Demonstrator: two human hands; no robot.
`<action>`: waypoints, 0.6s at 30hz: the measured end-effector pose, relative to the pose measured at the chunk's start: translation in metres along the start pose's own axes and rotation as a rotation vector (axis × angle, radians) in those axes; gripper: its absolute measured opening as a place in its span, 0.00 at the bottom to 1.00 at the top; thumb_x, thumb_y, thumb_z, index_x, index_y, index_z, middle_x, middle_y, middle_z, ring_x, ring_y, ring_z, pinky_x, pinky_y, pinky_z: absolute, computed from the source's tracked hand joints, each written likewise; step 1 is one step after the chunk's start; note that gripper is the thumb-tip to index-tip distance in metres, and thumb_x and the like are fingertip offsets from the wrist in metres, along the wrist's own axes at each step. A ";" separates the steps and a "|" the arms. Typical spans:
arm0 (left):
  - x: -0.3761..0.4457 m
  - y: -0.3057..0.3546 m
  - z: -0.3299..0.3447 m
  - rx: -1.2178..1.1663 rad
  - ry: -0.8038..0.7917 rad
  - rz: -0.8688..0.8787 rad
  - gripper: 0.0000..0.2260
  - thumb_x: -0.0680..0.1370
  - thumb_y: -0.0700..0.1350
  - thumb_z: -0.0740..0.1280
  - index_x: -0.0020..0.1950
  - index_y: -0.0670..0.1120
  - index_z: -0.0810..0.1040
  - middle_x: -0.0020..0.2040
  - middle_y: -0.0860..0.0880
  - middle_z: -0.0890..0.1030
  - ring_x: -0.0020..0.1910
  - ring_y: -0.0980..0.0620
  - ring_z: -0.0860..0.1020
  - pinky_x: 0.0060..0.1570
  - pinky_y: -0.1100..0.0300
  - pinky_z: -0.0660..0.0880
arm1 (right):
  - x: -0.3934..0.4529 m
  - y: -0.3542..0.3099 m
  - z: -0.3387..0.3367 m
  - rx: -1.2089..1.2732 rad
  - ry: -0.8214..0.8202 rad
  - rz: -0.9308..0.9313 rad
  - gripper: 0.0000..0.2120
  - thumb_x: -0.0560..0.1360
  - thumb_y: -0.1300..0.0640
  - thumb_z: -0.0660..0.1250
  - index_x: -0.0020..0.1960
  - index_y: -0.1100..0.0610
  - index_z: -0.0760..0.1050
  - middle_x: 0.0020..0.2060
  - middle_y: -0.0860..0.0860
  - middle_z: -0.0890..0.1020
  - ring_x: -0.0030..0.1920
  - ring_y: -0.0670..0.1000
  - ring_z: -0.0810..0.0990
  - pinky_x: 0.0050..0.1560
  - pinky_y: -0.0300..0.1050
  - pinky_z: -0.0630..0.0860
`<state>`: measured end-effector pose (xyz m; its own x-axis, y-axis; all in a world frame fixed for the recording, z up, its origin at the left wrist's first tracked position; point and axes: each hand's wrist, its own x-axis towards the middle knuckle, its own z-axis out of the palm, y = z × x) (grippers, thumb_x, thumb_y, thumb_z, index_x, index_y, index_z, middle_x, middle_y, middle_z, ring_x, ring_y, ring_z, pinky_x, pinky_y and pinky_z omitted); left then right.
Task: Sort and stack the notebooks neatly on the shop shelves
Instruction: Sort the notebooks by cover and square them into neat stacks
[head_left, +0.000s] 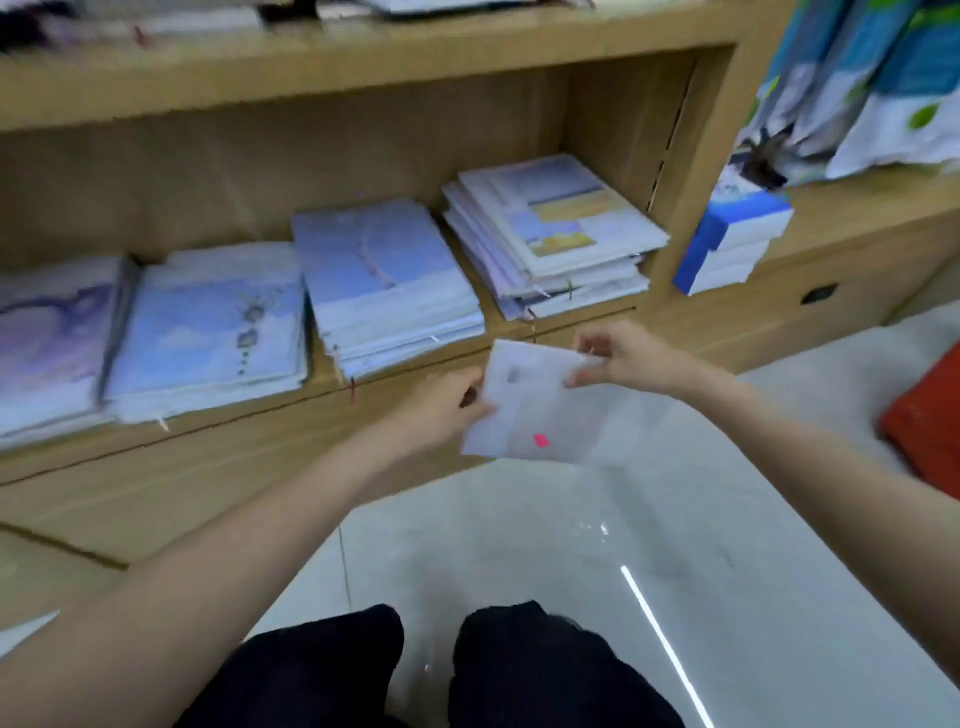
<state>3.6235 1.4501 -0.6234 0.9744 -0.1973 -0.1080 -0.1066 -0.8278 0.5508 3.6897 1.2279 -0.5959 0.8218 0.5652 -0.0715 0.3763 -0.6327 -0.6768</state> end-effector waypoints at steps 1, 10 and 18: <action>-0.015 0.005 -0.025 0.010 0.069 0.035 0.08 0.78 0.46 0.63 0.51 0.42 0.74 0.46 0.46 0.78 0.44 0.47 0.75 0.41 0.55 0.68 | -0.003 -0.023 -0.009 0.012 0.036 -0.046 0.16 0.67 0.60 0.76 0.32 0.52 0.69 0.27 0.48 0.70 0.28 0.41 0.66 0.31 0.36 0.60; -0.080 0.053 -0.216 -0.240 0.585 0.170 0.06 0.77 0.45 0.66 0.52 0.44 0.75 0.50 0.45 0.80 0.48 0.48 0.77 0.47 0.52 0.73 | -0.012 -0.192 -0.087 0.102 0.505 -0.416 0.11 0.69 0.57 0.75 0.36 0.54 0.72 0.33 0.51 0.76 0.34 0.45 0.71 0.36 0.41 0.65; -0.097 0.087 -0.273 -0.058 0.926 0.435 0.03 0.74 0.47 0.66 0.44 0.49 0.73 0.37 0.61 0.74 0.33 0.61 0.72 0.35 0.65 0.69 | -0.031 -0.278 -0.139 -0.098 0.607 -0.534 0.19 0.69 0.60 0.73 0.56 0.54 0.69 0.46 0.44 0.75 0.45 0.46 0.75 0.44 0.39 0.74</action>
<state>3.5736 1.5406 -0.3386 0.6262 0.0288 0.7791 -0.5018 -0.7499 0.4311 3.6193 1.3126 -0.3036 0.5994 0.4363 0.6711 0.7954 -0.4185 -0.4384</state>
